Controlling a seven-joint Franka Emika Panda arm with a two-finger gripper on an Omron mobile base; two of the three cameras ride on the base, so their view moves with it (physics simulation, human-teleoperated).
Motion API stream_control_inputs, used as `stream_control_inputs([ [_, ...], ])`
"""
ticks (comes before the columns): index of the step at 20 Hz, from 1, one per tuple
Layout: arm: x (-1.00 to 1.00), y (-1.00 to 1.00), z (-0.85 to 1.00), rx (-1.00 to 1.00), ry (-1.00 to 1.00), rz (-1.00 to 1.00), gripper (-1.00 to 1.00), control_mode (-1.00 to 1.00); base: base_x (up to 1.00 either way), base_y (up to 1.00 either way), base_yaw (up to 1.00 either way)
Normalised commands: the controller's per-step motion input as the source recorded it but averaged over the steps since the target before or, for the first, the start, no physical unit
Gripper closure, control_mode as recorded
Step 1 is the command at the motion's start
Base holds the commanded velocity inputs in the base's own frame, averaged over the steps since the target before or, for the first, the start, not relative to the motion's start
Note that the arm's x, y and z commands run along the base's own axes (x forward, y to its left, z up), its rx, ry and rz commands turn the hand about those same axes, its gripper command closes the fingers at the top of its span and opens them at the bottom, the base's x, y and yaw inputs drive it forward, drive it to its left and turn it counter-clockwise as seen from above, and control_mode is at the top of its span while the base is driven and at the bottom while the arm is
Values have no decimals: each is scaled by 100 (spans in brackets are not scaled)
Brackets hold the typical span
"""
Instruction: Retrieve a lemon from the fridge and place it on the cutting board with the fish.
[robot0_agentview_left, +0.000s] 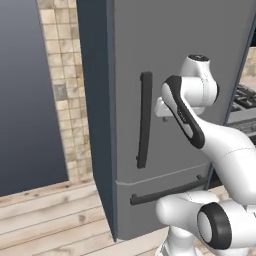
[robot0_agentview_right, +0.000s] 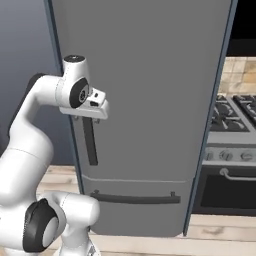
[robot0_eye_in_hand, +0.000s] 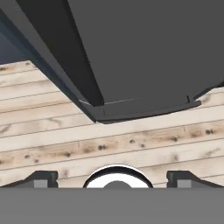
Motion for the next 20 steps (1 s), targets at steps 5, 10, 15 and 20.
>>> stream_control_inputs([
  [5,0,0,0,0,0,0,-100,100,0,48,-31],
  [10,0,0,0,0,0,0,-100,100,0,47,-32],
  [15,0,10,-3,0,-1,-4,-100,-100,0,39,-20],
  [20,12,28,-5,1,-3,-1,-100,-100,0,0,0],
])
